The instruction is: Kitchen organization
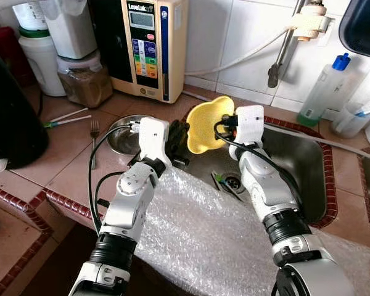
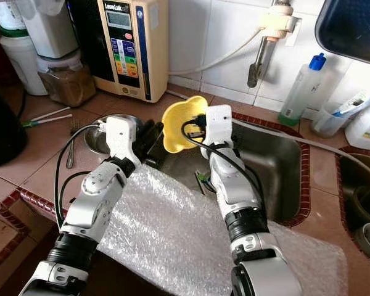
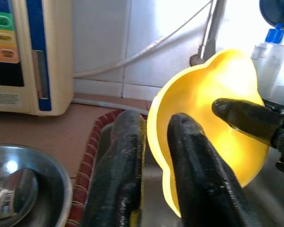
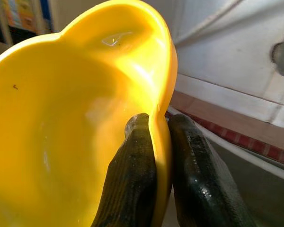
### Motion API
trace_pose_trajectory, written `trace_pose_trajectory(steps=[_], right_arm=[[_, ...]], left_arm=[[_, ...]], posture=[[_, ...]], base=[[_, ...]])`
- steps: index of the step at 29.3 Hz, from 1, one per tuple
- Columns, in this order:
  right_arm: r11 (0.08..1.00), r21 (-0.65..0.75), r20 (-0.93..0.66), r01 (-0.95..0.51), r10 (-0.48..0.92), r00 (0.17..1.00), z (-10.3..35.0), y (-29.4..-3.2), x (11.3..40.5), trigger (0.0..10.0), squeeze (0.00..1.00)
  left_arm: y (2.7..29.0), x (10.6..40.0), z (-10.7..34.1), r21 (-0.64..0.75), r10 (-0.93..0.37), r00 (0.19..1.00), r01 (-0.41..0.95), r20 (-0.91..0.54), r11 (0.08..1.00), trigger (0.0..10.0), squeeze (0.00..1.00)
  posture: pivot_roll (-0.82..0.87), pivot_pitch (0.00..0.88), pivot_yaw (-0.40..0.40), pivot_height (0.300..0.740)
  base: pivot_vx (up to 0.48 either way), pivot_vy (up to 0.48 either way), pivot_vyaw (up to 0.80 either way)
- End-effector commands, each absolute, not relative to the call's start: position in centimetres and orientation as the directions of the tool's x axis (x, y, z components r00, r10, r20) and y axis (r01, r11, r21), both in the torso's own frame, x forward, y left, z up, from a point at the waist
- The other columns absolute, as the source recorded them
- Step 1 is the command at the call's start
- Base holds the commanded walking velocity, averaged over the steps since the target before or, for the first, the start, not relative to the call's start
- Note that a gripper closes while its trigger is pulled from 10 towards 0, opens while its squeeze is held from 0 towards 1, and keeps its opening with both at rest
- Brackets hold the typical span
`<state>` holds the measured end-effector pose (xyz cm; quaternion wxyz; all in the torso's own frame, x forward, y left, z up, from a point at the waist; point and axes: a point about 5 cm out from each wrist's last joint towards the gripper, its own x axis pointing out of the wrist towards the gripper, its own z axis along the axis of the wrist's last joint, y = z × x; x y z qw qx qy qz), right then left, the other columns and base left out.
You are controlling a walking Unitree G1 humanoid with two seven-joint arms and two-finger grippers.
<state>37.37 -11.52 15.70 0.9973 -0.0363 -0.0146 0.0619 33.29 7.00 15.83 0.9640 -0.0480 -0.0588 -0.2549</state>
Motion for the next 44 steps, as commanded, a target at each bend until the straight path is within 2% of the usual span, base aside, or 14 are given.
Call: trace_pose_trajectory(steps=[1,7,13,17,23,24,26,27,28,29,30,31,34,44], right_arm=[[0.991,-0.113,0.036,-0.075,0.08,0.996,16.0,-12.4,37.7,0.0,0.0],[0.973,-0.228,-0.041,0.023,-0.033,0.999,14.5,-14.2,37.9,0.0,0.0],[0.971,-0.233,-0.1,0.058,-0.083,0.992,13.0,-15.2,37.7,0.0,0.0],[0.954,-0.293,-0.161,0.07,-0.121,0.98,11.6,-16.2,37.4,0.0,0.0],[0.944,-0.32,-0.216,0.086,-0.161,0.963,10.1,-17.1,36.9,0.0,0.0],[0.94,-0.329,-0.231,0.09,-0.172,0.958,9.6,-17.2,36.7,0.9,0.0],[0.941,-0.325,-0.235,0.094,-0.177,0.956,9.4,-17.2,36.7,0.9,0.0],[0.948,-0.304,-0.255,0.092,-0.174,0.951,9.2,-17.2,36.6,5.2,0.0],[0.953,-0.29,-0.265,0.089,-0.169,0.949,9.0,-17.1,36.5,7.7,0.0],[0.956,-0.282,-0.272,0.085,-0.164,0.948,8.9,-17.1,36.5,10.0,0.52],[0.955,-0.284,-0.273,0.083,-0.163,0.948,8.8,-17.0,36.5,10.0,0.67],[0.956,-0.284,-0.277,0.077,-0.159,0.948,8.8,-17.0,36.5,10.0,1.0],[0.971,-0.231,-0.31,0.061,-0.133,0.941,8.3,-16.6,36.4,10.0,1.0],[0.98,-0.197,-0.329,0.042,-0.106,0.938,7.8,-16.3,36.1,10.0,1.0]], left_arm=[[6.5,33.2,16.1,-0.04,-0.518,0.845,0.526,0.131,0.849,10.0,1.0],[6.3,32.8,15.5,-0.013,-0.559,0.825,0.562,0.083,0.827,10.0,1.0],[6.4,32.6,14.7,-0.005,-0.578,0.816,0.578,0.009,0.816,10.0,1.0],[6.2,32.3,14.1,0.07,-0.629,0.776,0.631,-0.056,0.772,10.0,1.0],[6.1,32.2,14.1,0.077,-0.646,0.76,0.65,-0.073,0.756,10.0,1.0],[6.1,32.1,14.0,0.083,-0.647,0.759,0.651,-0.078,0.754,10.0,1.0],[6.1,32.1,14.0,0.09,-0.648,0.758,0.653,-0.081,0.752,10.0,1.0],[6.1,32.1,14.0,0.087,-0.646,0.759,0.652,-0.082,0.754,10.0,1.0],[6.1,32.1,13.9,0.081,-0.645,0.759,0.651,-0.088,0.755,10.0,1.0],[6.2,32.1,13.8,0.079,-0.643,0.76,0.65,-0.099,0.756,10.0,1.0],[6.2,32.1,13.8,0.081,-0.642,0.76,0.649,-0.101,0.756,10.0,1.0],[6.3,32.2,13.9,0.085,-0.637,0.764,0.645,-0.1,0.76,10.0,1.0],[6.2,32.2,13.9,0.083,-0.634,0.768,0.641,-0.095,0.763,10.0,1.0],[6.0,31.9,13.5,0.078,-0.637,0.761,0.647,-0.118,0.759,10.0,1.0]], posture=[[0.14,0.0,-0.034,0.74],[0.15,0.0,-0.033,0.74],[0.15,0.0,-0.033,0.74],[0.15,0.0,-0.029,0.74],[0.15,0.0,-0.023,0.74],[0.15,0.0,-0.022,0.74],[0.15,0.0,-0.022,0.74],[0.15,0.0,-0.023,0.74],[0.15,0.0,-0.023,0.74],[0.15,0.0,-0.023,0.74],[0.15,0.0,-0.024,0.74],[0.15,0.0,-0.024,0.74],[0.16,0.0,-0.026,0.74],[0.15,0.0,-0.028,0.74]], base=[[0.0,0.0,0.0],[0.0,0.0,0.0],[0.0,0.0,0.0],[0.0,0.0,0.0],[0.0,0.0,0.0],[0.0,0.0,0.0],[0.0,0.0,0.0],[0.0,0.0,0.0],[0.0,0.0,0.0],[0.0,0.0,0.0],[0.0,0.0,0.0],[0.0,0.0,0.0],[0.0,0.0,0.0],[0.0,0.0,0.0]])
